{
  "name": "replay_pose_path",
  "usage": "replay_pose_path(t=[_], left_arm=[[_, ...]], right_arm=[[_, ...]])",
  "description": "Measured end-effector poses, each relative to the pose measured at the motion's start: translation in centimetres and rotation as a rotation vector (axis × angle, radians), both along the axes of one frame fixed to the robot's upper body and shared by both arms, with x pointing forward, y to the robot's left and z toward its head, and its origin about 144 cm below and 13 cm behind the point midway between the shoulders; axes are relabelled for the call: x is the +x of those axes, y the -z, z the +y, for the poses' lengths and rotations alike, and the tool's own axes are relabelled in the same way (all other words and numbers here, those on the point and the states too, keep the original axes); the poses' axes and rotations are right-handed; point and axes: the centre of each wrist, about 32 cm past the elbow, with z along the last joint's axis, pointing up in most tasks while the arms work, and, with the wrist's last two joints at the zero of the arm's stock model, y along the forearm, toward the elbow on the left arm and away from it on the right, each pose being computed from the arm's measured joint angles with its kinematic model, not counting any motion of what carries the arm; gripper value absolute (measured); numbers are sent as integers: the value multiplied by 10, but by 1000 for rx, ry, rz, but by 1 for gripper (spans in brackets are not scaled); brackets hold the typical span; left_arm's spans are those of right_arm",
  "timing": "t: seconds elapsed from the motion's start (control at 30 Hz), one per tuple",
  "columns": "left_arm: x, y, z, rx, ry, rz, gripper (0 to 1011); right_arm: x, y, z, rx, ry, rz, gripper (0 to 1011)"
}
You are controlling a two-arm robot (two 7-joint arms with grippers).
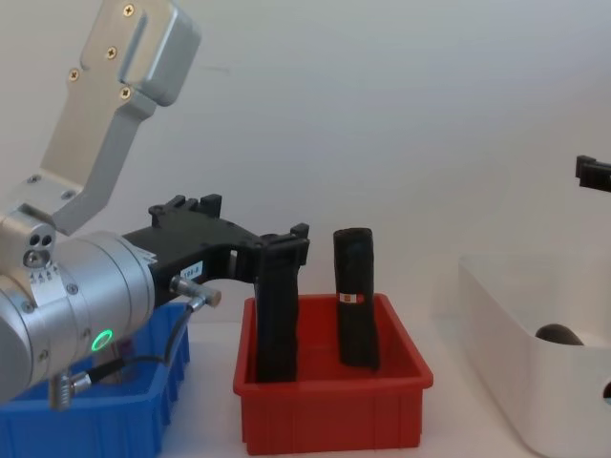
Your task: Pick the cotton swabs from the blue box and place them into the white box.
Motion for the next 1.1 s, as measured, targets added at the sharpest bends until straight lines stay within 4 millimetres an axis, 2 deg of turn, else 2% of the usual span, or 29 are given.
replay_pose_path(t=[1.1], left_arm=[[0,0,0,0,0,0,1004]], right_arm=[[0,0,0,0,0,0,1002]])
